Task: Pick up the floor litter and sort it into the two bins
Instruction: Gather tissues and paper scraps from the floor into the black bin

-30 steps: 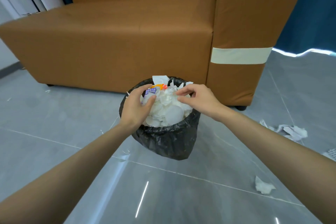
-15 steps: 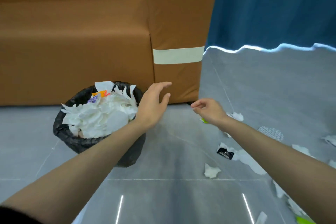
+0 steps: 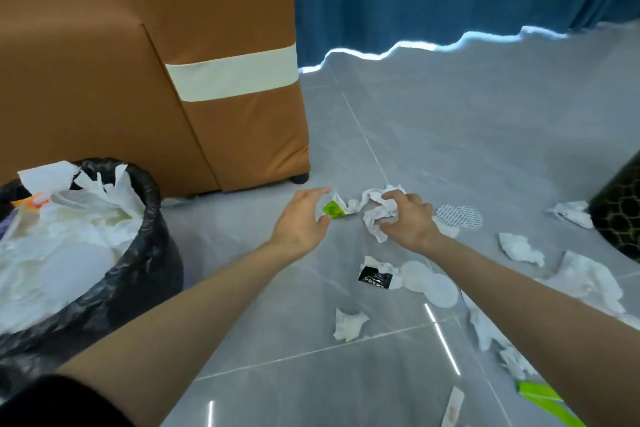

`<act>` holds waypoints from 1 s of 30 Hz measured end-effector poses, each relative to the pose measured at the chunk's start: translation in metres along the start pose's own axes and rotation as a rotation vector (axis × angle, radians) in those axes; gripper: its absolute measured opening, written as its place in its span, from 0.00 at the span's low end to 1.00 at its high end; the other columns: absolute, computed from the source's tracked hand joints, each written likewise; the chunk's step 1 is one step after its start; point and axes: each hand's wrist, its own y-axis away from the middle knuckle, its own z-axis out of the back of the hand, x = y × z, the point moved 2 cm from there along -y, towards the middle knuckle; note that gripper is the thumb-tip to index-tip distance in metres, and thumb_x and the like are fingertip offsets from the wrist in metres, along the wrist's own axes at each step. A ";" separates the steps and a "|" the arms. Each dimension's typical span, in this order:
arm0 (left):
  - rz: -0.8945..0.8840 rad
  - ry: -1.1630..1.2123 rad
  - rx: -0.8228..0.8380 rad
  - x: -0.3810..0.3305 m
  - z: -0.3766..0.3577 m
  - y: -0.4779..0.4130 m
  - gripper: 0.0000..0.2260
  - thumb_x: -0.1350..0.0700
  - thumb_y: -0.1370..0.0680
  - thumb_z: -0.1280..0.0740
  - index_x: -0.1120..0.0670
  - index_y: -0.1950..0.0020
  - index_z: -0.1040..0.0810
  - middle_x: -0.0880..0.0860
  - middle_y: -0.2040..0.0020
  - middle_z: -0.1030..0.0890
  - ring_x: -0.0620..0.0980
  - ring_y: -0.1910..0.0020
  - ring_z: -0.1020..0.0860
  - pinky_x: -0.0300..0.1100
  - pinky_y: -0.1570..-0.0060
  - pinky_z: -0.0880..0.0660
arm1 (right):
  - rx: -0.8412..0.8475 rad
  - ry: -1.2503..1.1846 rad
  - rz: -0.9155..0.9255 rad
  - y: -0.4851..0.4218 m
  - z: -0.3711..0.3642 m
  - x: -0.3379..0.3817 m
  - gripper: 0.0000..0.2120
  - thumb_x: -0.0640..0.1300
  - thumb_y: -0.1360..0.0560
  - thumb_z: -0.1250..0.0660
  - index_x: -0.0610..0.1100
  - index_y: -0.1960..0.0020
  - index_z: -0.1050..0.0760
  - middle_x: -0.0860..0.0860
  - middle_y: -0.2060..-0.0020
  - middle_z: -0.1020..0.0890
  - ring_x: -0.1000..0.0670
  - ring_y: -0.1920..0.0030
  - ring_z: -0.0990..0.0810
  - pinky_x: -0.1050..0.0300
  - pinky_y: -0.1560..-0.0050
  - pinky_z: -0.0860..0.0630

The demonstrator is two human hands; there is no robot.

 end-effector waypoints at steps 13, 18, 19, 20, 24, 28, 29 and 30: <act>0.035 -0.135 0.412 0.003 -0.079 -0.070 0.28 0.51 0.26 0.37 0.49 0.26 0.38 0.59 0.30 0.34 0.59 0.30 0.37 0.50 0.32 0.35 | 0.216 0.157 0.084 -0.078 -0.029 -0.025 0.44 0.56 0.35 0.25 0.58 0.26 0.46 0.45 0.24 0.55 0.42 0.24 0.61 0.45 0.26 0.49; 0.036 -0.212 0.392 0.007 -0.098 -0.063 0.21 0.56 0.23 0.39 0.48 0.30 0.33 0.57 0.35 0.30 0.61 0.36 0.33 0.49 0.36 0.33 | 0.152 0.179 0.119 -0.071 -0.047 -0.036 0.40 0.57 0.35 0.25 0.54 0.28 0.38 0.45 0.27 0.42 0.43 0.26 0.50 0.53 0.28 0.46; 0.040 -0.216 0.362 0.009 -0.099 -0.060 0.21 0.58 0.22 0.39 0.49 0.30 0.33 0.57 0.35 0.30 0.60 0.37 0.33 0.48 0.36 0.34 | 0.111 0.165 0.132 -0.069 -0.048 -0.035 0.38 0.56 0.35 0.25 0.53 0.29 0.35 0.46 0.30 0.38 0.44 0.29 0.46 0.55 0.30 0.42; 0.041 -0.209 0.329 0.011 -0.098 -0.058 0.20 0.60 0.23 0.40 0.49 0.31 0.32 0.57 0.36 0.30 0.60 0.38 0.33 0.48 0.37 0.33 | 0.079 0.143 0.141 -0.067 -0.049 -0.034 0.35 0.55 0.35 0.25 0.51 0.31 0.32 0.46 0.33 0.35 0.45 0.31 0.42 0.56 0.33 0.39; 0.110 -0.097 0.264 0.020 -0.090 -0.047 0.16 0.62 0.25 0.36 0.51 0.38 0.27 0.58 0.45 0.25 0.58 0.46 0.25 0.41 0.50 0.29 | 0.023 0.156 0.171 -0.054 -0.056 -0.025 0.20 0.50 0.30 0.28 0.49 0.39 0.24 0.46 0.43 0.25 0.45 0.39 0.33 0.57 0.42 0.34; 0.229 0.050 0.228 0.027 -0.075 -0.020 0.13 0.64 0.27 0.34 0.52 0.45 0.21 0.54 0.49 0.20 0.53 0.49 0.22 0.34 0.56 0.32 | 0.076 0.157 0.158 -0.035 -0.062 -0.014 0.15 0.47 0.29 0.29 0.48 0.43 0.21 0.46 0.45 0.20 0.45 0.43 0.25 0.59 0.47 0.31; 0.251 0.077 0.211 0.028 -0.072 -0.012 0.13 0.65 0.27 0.34 0.52 0.46 0.20 0.54 0.50 0.19 0.52 0.50 0.22 0.34 0.56 0.30 | 0.100 0.124 0.133 -0.030 -0.062 -0.012 0.15 0.47 0.30 0.29 0.48 0.44 0.21 0.47 0.45 0.20 0.46 0.44 0.23 0.60 0.48 0.30; 0.271 0.107 0.184 0.030 -0.068 -0.006 0.12 0.65 0.27 0.34 0.52 0.48 0.20 0.54 0.51 0.19 0.52 0.50 0.21 0.35 0.55 0.29 | 0.118 0.069 0.106 -0.025 -0.061 -0.009 0.14 0.46 0.30 0.28 0.48 0.45 0.20 0.47 0.46 0.19 0.46 0.46 0.22 0.60 0.50 0.29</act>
